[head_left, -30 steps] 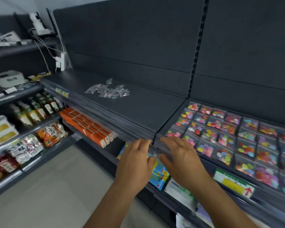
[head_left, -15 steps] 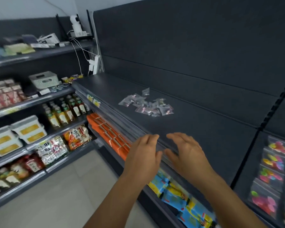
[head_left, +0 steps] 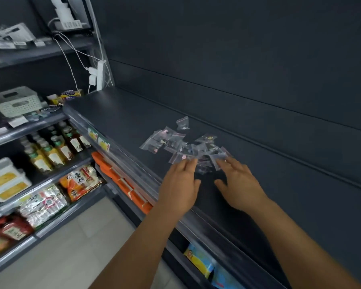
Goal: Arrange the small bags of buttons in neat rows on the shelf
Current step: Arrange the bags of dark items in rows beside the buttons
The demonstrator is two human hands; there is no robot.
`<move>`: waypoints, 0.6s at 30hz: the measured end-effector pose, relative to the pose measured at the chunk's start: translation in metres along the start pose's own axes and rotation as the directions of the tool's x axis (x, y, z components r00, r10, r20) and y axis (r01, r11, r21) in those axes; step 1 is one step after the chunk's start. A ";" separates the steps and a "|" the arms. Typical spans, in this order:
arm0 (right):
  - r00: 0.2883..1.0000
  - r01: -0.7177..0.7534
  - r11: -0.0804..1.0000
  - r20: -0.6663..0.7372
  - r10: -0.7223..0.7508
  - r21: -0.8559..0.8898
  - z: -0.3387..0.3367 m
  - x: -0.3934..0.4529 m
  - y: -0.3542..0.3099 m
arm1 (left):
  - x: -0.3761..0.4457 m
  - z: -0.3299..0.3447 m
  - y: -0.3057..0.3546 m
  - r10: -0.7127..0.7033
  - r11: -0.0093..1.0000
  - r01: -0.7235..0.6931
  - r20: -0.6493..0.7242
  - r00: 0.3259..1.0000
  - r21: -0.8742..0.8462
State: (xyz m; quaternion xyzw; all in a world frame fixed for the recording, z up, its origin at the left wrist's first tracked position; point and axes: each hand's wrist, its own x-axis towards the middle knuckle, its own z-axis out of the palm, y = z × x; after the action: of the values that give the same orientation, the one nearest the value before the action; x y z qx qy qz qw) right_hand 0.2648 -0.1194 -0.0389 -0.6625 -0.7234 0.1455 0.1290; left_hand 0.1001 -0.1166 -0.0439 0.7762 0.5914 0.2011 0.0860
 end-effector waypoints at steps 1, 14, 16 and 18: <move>0.999 -0.019 1.000 0.037 0.019 -0.021 0.002 0.007 0.001 | 0.009 0.003 -0.004 0.009 1.000 -0.009 0.003 1.000 0.000; 0.930 -0.233 0.962 -0.259 0.263 0.141 0.013 0.008 -0.005 | 0.054 0.014 -0.038 0.278 0.945 -0.276 -0.009 0.960 -0.174; 0.899 -0.315 0.930 -0.256 0.356 0.189 0.014 0.013 -0.010 | 0.056 0.010 -0.042 0.306 0.929 -0.297 0.008 0.952 -0.223; 0.886 -0.367 0.909 -0.224 0.406 0.199 0.017 0.017 -0.012 | 0.058 0.008 -0.047 0.328 0.914 -0.311 0.022 0.944 -0.260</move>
State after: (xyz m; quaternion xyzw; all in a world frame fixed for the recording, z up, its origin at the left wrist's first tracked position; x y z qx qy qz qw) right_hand 0.2460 -0.1045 -0.0497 -0.7951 -0.5402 0.1342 0.2410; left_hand 0.0750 -0.0472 -0.0565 0.8511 0.4230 0.2606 0.1694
